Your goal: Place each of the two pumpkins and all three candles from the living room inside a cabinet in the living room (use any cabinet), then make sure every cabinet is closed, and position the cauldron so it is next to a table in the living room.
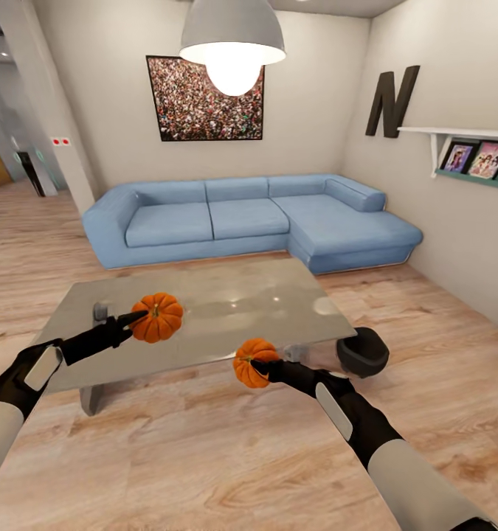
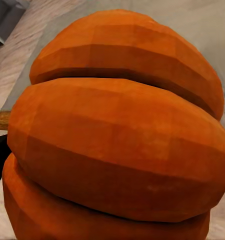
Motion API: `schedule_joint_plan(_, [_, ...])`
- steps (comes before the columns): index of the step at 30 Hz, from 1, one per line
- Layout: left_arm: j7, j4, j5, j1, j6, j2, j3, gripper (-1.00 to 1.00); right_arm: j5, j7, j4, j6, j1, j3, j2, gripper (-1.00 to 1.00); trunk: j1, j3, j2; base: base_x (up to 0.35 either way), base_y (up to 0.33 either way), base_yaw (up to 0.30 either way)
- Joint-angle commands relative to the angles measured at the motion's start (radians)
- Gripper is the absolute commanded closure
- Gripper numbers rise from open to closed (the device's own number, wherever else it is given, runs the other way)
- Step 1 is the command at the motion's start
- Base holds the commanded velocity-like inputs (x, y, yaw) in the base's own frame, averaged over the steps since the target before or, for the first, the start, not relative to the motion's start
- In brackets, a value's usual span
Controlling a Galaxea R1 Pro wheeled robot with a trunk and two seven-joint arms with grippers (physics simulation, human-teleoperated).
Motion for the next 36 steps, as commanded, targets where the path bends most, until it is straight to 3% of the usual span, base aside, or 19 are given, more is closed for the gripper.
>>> schedule_joint_plan(1, [-0.001, 0.001, 0.005, 0.000, 0.003, 0.000, 0.004, 1.00, -0.004, -0.001, -0.001, 0.000, 0.000, 0.000, 0.000, 1.00, 0.000, 0.000, 0.000, 0.000, 0.000, 0.284])
schedule_joint_plan(7, [0.005, 0.003, 0.003, 0.000, 0.000, -0.002, 0.008, 1.00, -0.005, -0.001, 0.002, 0.000, 0.000, 0.000, 0.000, 1.00, 0.000, 0.000, 0.000, 0.000, 0.000, 0.284])
schedule_joint_plan(11, [0.008, 0.008, -0.001, 0.000, -0.001, -0.019, 0.007, 1.00, -0.005, -0.001, 0.002, 0.000, 0.000, 0.000, 0.000, 1.00, 0.000, 0.000, 0.000, 0.000, 0.000, 0.284])
schedule_joint_plan(14, [0.018, 0.063, -0.005, 0.001, -0.003, -0.031, 0.003, 1.00, -0.005, -0.002, 0.003, 0.000, 0.000, 0.000, 0.000, 1.00, 0.000, 0.000, 0.000, 0.000, 0.000, 0.285])
schedule_joint_plan(27, [0.021, 0.121, -0.020, 0.003, -0.006, -0.051, 0.000, 1.00, -0.005, -0.001, 0.003, 0.002, 0.000, 0.001, 0.000, 1.00, 0.000, 0.000, 0.000, 0.000, 0.000, 0.285])
schedule_joint_plan(36, [0.021, 0.127, -0.020, 0.003, -0.007, -0.051, 0.001, 1.00, -0.006, -0.001, 0.004, 0.002, 0.000, 0.001, 0.000, 1.00, 0.000, 0.000, 0.000, 0.000, 0.000, 0.285])
